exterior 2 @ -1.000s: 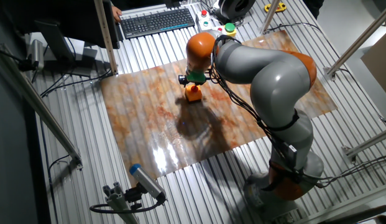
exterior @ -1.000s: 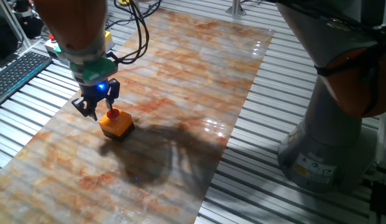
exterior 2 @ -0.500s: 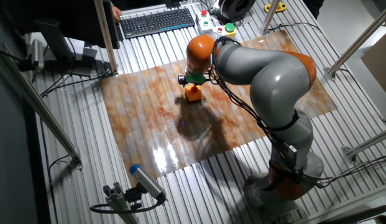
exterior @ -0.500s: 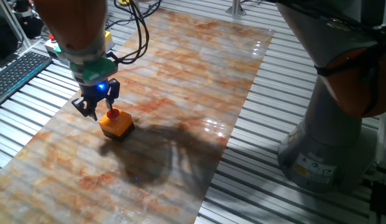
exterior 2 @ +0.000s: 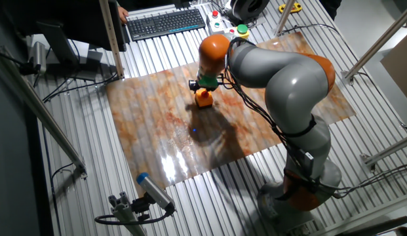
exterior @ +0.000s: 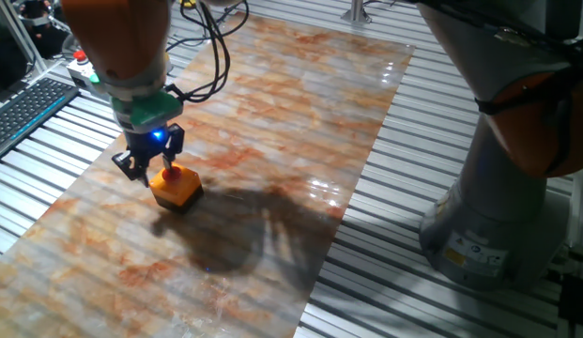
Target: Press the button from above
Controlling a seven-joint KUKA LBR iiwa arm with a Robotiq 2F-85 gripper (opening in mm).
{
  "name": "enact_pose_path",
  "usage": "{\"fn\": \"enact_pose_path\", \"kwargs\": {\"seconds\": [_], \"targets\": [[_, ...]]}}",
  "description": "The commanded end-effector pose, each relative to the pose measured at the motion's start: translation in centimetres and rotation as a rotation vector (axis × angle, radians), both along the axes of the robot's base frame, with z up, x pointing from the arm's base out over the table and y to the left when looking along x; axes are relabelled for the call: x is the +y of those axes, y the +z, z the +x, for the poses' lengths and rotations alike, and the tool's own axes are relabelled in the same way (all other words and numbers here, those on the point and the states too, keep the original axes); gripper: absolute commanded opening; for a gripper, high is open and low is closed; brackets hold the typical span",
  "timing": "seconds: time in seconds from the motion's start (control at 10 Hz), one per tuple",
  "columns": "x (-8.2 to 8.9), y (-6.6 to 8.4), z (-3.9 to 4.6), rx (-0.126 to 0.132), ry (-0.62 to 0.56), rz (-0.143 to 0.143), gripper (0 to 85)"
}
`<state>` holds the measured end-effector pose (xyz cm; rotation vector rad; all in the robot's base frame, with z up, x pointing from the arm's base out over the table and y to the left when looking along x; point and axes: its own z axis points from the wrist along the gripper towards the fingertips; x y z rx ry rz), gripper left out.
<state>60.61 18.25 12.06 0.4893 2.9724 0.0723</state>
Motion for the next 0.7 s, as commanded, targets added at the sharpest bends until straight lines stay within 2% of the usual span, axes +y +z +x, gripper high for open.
{"fn": "enact_pose_path", "kwargs": {"seconds": [0.0, 0.2, 0.3, 0.6], "targets": [[0.0, 0.7, 0.10, -0.001, -0.002, 0.001, 51.0], [-0.4, 2.2, 0.17, 0.017, 0.004, 0.001, 51.0], [-1.1, 3.0, 0.19, 0.021, 0.009, -0.009, 51.0], [-4.6, 4.9, -0.18, 0.028, 0.068, -0.030, 51.0]]}}
